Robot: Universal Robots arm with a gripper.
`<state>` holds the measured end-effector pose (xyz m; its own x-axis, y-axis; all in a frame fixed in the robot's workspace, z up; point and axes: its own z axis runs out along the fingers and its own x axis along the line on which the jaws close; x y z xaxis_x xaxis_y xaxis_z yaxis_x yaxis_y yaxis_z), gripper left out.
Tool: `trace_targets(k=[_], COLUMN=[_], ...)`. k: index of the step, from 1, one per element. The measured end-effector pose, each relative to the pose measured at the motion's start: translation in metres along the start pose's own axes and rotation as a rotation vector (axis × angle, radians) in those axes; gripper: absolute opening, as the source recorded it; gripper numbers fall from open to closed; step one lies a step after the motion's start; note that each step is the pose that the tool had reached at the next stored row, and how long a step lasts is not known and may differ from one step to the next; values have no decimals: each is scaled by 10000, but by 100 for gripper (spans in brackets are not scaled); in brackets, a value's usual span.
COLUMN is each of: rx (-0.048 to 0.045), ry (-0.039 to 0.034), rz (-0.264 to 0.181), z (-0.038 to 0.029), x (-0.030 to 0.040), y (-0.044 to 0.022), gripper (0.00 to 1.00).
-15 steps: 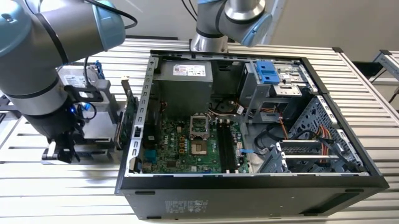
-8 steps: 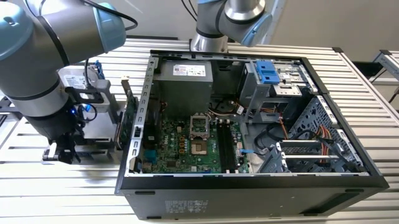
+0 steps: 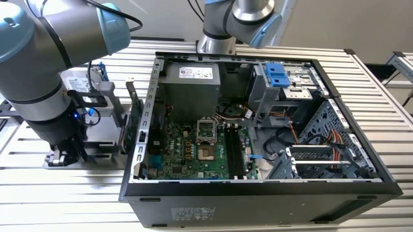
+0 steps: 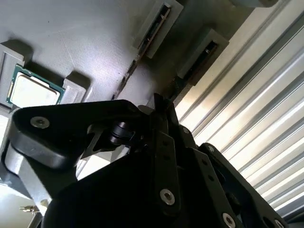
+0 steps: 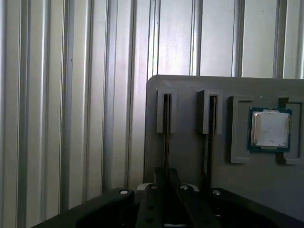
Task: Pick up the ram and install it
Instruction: 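Pick up the ram and move it above insertion slot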
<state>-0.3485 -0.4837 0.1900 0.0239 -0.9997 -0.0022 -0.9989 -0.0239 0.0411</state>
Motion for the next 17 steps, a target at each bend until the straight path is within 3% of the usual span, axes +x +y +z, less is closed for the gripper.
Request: trace_targets(k=[7,8,17], rx=[-1,0,-1], ry=[2,1,1], rz=[0,-1,0], z=[0,0,2], x=[0,0,0], y=[0,0,0], gripper=[100,0,0])
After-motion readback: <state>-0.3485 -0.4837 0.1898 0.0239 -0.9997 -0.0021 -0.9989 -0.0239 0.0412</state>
